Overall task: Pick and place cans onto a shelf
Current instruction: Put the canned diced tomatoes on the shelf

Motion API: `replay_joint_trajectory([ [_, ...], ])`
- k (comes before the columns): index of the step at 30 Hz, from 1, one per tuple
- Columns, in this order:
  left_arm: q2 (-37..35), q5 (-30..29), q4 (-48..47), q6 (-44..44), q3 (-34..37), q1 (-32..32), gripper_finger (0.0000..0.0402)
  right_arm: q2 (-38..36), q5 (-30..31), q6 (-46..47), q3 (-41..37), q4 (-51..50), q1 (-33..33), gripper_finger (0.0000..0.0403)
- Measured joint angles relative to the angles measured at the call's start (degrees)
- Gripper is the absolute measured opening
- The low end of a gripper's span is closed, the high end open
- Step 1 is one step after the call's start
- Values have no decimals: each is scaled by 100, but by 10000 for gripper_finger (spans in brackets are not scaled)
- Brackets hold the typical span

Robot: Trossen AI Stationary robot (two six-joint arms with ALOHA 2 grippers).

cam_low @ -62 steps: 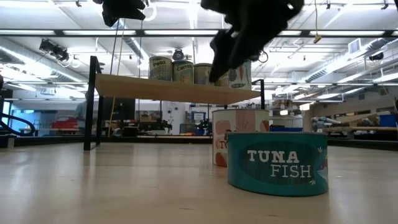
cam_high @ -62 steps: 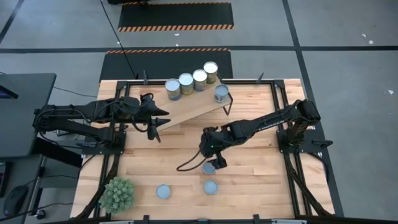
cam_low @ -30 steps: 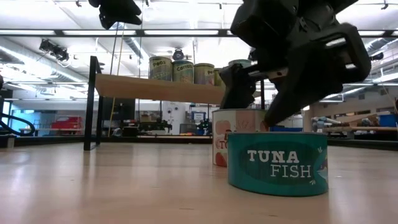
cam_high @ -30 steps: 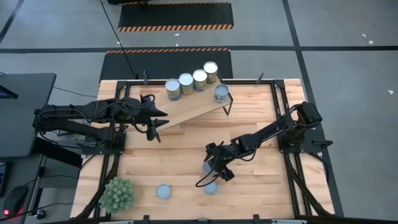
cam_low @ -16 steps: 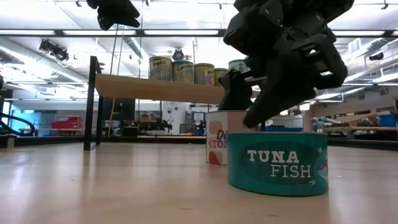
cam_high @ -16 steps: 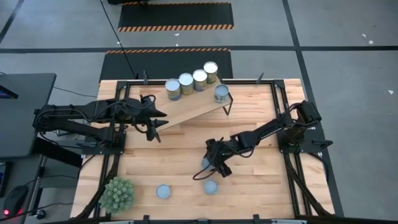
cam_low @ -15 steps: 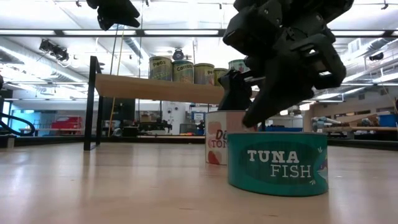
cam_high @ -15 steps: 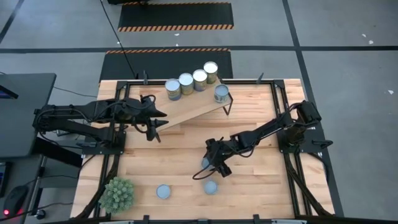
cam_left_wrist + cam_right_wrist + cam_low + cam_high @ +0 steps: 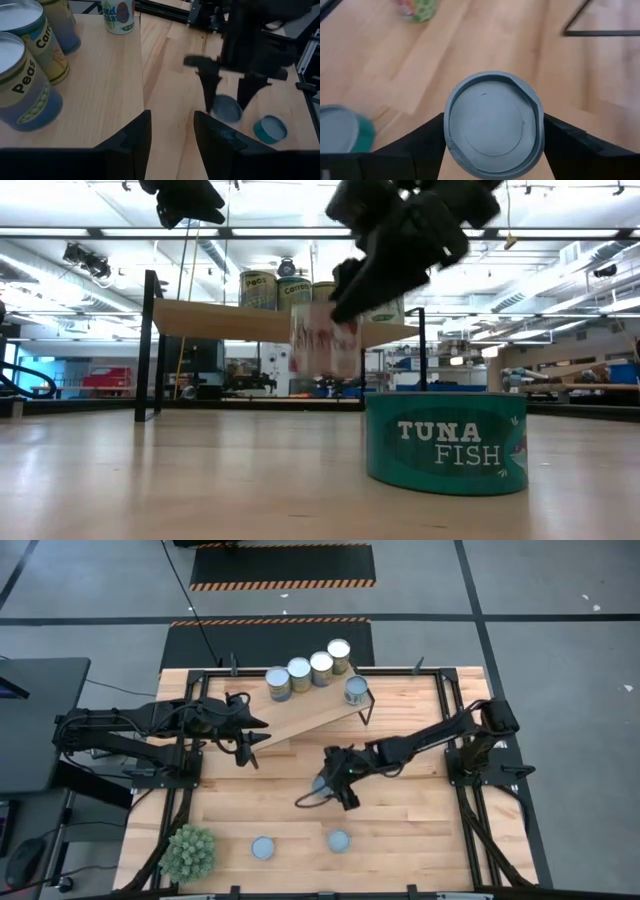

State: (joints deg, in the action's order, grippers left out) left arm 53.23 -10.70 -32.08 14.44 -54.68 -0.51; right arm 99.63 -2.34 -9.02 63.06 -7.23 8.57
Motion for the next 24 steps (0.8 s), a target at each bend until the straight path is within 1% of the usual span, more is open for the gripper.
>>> replay_joint_trajectory([
  [5, 0, 0, 12, -11, -1, 0, 153, -288, 174, 33, 593, -1026, -368, 288],
  [10, 0, 0, 13, -17, 0, 0, 153, -321, 711, 1, 1438, -2355, -638, 287],
  [16, 0, 0, 57, -76, 0, 0, 153, -319, 837, 176, 2217, -3023, -951, 287],
  [19, 0, 0, 55, -69, -2, 0, 153, -321, 1026, 180, 2571, -3268, -1058, 287],
  [21, 0, 0, 55, -37, 0, 0, 153, -321, 1134, 176, 2729, -3442, -1170, 287],
  [24, 0, 0, 55, -26, -1, -1, 153, -323, 1124, 180, 2774, -3517, -1455, 287],
])
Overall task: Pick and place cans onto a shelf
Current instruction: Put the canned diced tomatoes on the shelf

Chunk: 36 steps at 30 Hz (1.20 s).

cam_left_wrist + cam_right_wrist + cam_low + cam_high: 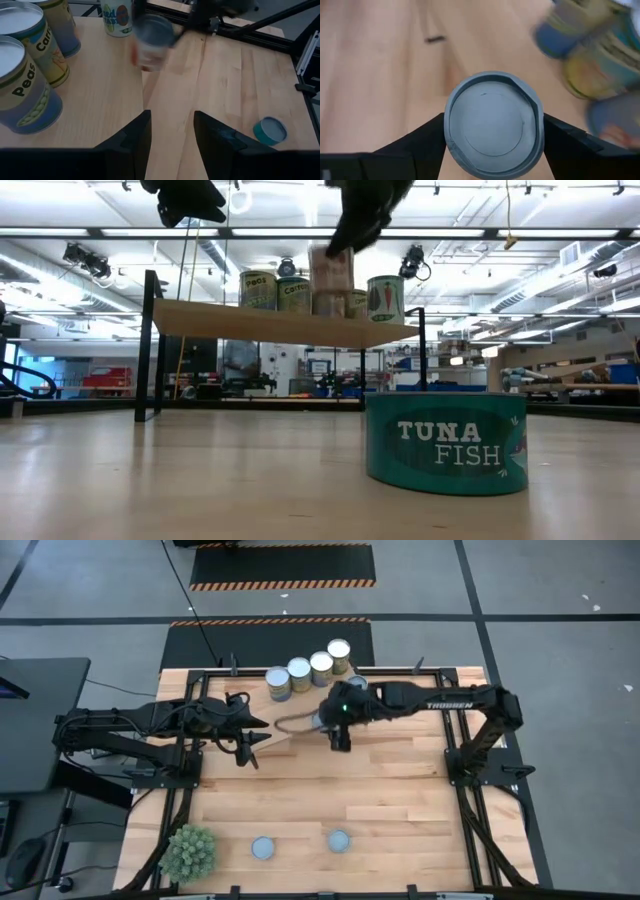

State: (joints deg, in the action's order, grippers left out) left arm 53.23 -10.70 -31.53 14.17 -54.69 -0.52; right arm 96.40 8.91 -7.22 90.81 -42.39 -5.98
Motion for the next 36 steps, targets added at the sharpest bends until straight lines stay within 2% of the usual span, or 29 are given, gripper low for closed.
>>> replay_joint_trajectory([
  [11, 0, 0, 0, 8, 1, 1, 153, 4, -412, -450, -386, 243, -783, 306],
  [17, 0, 0, 0, 20, 0, 1, 153, 4, -335, -432, -396, 245, -844, 313],
  [23, 0, 0, 38, 20, 1, 1, 153, 4, -307, -323, -396, 215, -846, 347],
  [29, 0, 0, 46, 22, 0, 1, 153, 4, -96, -374, -396, 282, -841, 371],
  [36, 0, 0, 46, 24, 1, 1, 153, 7, 427, -485, -198, 110, -627, 370],
])
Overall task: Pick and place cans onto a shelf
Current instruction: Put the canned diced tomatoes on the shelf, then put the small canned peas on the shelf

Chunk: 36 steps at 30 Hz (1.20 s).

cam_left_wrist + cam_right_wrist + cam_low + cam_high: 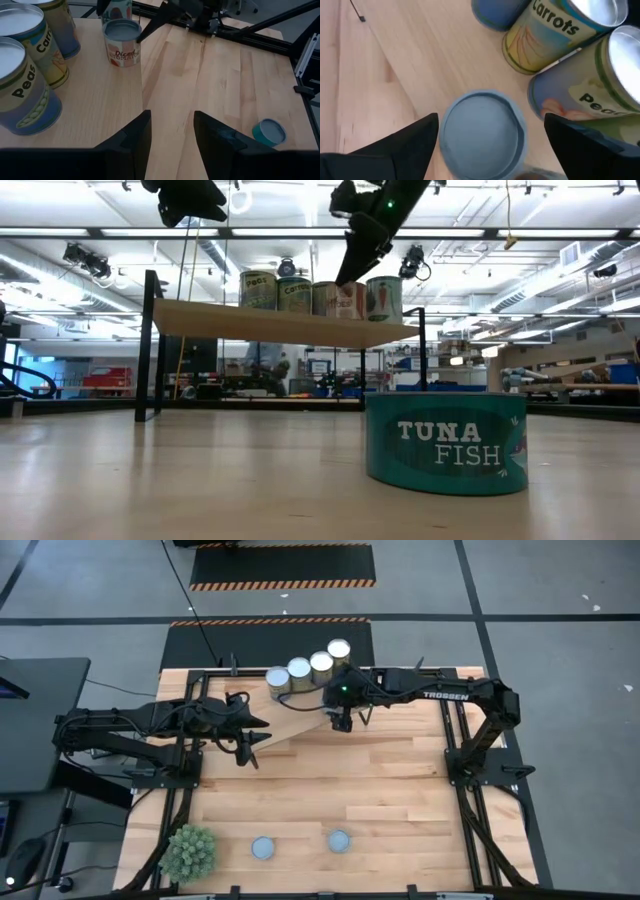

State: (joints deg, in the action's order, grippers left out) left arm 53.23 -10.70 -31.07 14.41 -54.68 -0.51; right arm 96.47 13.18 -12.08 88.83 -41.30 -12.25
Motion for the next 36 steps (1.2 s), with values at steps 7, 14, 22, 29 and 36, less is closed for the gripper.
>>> replay_joint_trajectory([
  [7, 0, 49, -2, 141, -1, 0, 153, 4, 247, 186, 348, -526, 179, 368],
  [14, 0, 354, -7, 161, 0, 0, 153, 0, 429, 446, 791, -867, 415, 368],
  [22, 0, 2019, -90, 342, -1, 174, 153, -4, 374, 936, 1053, -1334, 836, 368],
  [29, 140, 2409, -117, 600, 0, 1189, 153, -2, 413, 1348, 1053, -1562, 1409, 368],
  [36, 542, 1936, 54, 1216, 0, 2340, 166, -70, 478, 2190, 1050, -2266, 2005, 368],
])
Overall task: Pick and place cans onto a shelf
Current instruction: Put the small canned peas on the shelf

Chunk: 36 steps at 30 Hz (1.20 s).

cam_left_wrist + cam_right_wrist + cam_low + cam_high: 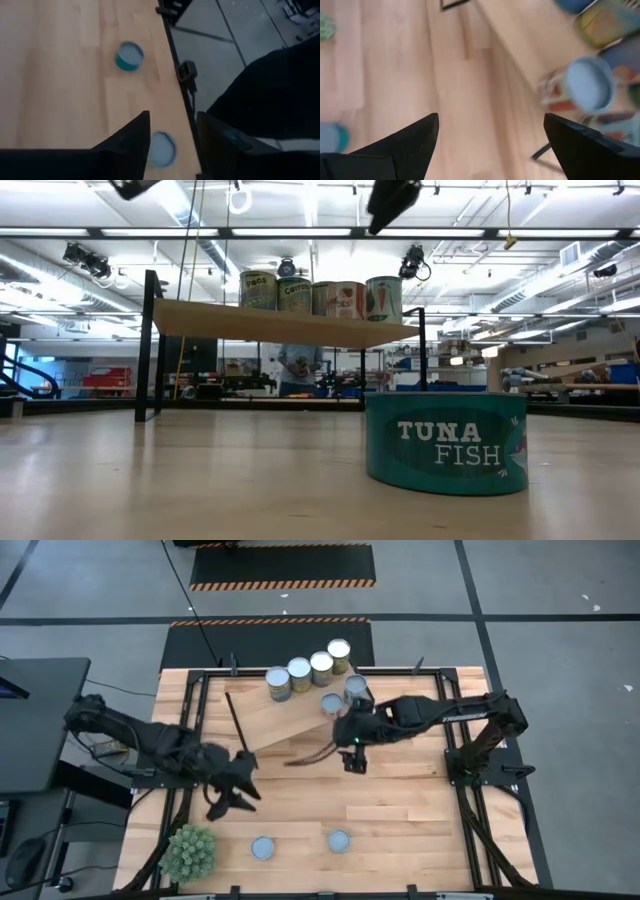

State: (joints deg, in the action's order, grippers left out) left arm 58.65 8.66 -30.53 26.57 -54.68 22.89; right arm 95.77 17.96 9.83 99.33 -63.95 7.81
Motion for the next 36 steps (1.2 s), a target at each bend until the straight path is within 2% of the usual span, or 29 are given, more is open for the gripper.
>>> replay_joint_trajectory([
  [6, 638, -97, 302, 1048, 0, 841, 219, -34, -1, 1107, 0, -473, 592, 368],
  [10, 1140, -100, 451, 1363, -217, 1280, 254, -39, 29, 1493, 0, -550, 1034, 368],
  [15, 1702, -442, 188, 1408, -756, 1628, 262, -31, 468, 1870, 0, -514, 1485, 368],
  [21, 2266, -1092, -537, 1394, -1406, 2011, 250, -28, 587, 2220, 0, -518, 1842, 368],
  [24, 2486, -1268, -649, 1360, -1491, 2186, 244, -28, 862, 2500, -22, -519, 1934, 368],
  [27, 2710, -1496, -700, 1728, -1495, 2332, 247, -24, 926, 2506, -22, -523, 1977, 368],
  [30, 2983, -1782, -1137, 2108, -1495, 2365, 263, -24, 921, 2470, -22, -547, 1994, 368],
  [36, 3557, -1967, -1369, 1799, -1493, 2352, 324, -24, 948, 2623, -25, -605, 1988, 368],
])
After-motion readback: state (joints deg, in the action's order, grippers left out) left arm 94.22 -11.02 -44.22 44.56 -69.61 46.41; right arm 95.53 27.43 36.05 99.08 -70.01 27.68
